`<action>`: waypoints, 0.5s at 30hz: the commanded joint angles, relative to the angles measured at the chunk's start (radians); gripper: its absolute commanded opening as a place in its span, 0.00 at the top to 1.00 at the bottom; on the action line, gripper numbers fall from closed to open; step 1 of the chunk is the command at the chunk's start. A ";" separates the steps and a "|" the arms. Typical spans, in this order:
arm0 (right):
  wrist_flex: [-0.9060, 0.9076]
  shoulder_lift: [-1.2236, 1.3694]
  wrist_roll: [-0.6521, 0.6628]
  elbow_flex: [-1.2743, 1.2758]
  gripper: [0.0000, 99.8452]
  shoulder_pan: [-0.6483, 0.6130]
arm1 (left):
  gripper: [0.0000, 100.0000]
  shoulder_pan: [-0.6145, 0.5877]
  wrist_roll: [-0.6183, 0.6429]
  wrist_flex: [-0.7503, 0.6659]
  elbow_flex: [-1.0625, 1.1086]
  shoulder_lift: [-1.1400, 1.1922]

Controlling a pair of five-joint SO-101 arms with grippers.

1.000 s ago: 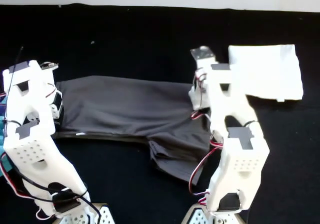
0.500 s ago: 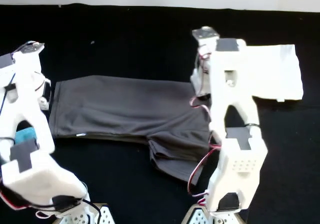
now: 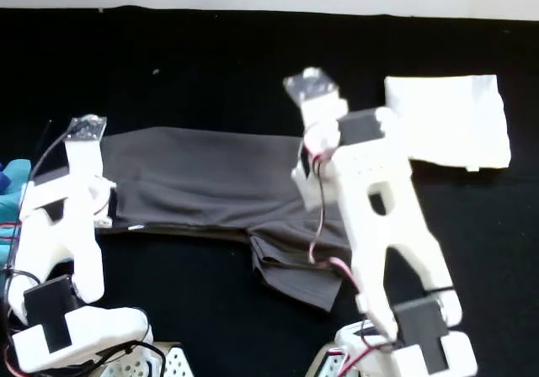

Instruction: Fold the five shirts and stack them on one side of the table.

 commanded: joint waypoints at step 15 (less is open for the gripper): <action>-0.390 -0.047 0.014 0.518 0.82 -0.148 | 0.99 -0.035 -0.006 -0.305 0.197 -0.050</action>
